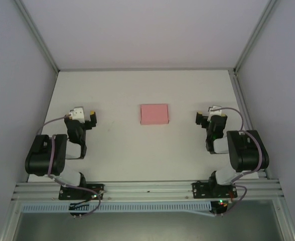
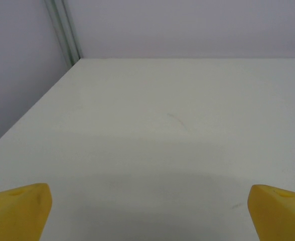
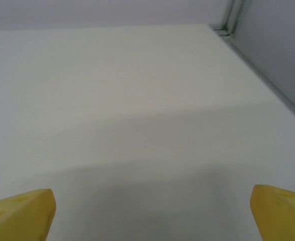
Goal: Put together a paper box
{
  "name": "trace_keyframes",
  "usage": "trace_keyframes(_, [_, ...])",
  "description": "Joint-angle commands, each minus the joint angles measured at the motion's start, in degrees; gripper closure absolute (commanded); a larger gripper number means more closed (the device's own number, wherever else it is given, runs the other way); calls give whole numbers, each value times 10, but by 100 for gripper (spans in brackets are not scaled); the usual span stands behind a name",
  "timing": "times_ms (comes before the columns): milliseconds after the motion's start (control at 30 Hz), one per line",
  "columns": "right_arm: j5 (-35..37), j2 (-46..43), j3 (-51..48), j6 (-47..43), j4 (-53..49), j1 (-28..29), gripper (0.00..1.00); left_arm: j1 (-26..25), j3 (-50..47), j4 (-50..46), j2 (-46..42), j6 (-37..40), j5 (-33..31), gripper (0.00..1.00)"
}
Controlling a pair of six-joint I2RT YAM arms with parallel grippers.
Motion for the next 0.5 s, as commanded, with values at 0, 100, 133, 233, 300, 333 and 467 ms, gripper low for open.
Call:
trace_keyframes(0, [-12,13,-3,32,68,-8,0,-2,9,11,1,17,16,0])
trace_keyframes(100, [-29,-9,19,26,-13,-8,0,-2,9,9,1,17,16,0])
trace_keyframes(133, [-36,0,12,25,17,-9,0,-2,9,10,1,17,16,0])
trace_keyframes(233, [-37,-6,19,24,-7,-8,0,-2,9,10,1,17,17,0])
trace_keyframes(300, [-37,-5,18,23,-1,-8,0,-2,9,10,1,17,16,0])
trace_keyframes(333, [-37,-2,16,23,5,-9,0,-2,9,10,1,17,16,0])
trace_keyframes(467, [-37,-5,16,23,1,-9,0,-2,9,10,1,17,16,0])
